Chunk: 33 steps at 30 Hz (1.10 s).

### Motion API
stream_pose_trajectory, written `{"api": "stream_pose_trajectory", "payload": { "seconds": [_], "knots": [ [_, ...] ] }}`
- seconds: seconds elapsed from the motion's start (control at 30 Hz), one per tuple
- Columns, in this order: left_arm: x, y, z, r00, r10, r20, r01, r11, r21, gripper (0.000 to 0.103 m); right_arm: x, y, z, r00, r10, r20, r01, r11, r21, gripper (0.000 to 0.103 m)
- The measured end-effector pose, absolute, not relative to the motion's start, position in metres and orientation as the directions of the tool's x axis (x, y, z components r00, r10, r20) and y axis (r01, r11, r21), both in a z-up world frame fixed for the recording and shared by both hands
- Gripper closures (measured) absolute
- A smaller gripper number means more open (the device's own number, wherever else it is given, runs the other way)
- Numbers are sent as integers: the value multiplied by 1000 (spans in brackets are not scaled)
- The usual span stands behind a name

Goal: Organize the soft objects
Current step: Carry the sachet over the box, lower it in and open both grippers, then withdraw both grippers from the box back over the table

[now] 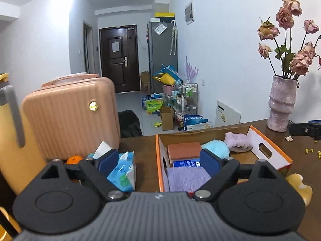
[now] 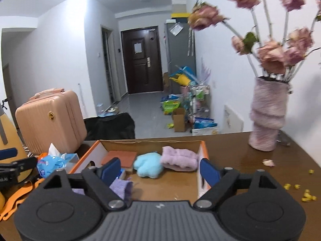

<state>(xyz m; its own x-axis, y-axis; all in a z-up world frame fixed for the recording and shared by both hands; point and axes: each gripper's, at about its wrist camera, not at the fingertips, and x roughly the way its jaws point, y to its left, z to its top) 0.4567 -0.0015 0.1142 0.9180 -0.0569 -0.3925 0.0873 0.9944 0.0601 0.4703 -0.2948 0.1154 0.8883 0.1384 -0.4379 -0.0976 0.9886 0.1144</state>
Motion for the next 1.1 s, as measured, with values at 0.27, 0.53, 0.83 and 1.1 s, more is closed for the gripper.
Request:
{"api": "stream_pose_trajectory", "payload": {
  "seconds": [0.27, 0.53, 0.83, 1.1],
  "knots": [
    [410, -3, 120, 932, -61, -356, 80, 996, 39, 11, 419, -293, 121, 916, 126, -380, -102, 991, 83, 17],
    [314, -8, 88, 936, -55, -347, 70, 997, 31, 4, 317, -280, 96, 955, 128, -268, -129, 992, 16, 14],
    [181, -8, 58, 945, -116, -307, 114, 993, -23, 0, 186, -277, 46, 942, 181, -282, -177, 983, 42, 13],
    [94, 2, 38, 920, -171, -353, 172, 985, -28, 0, 78, -278, 5, 905, 229, -359, -189, 972, 143, 7]
  ]
}}
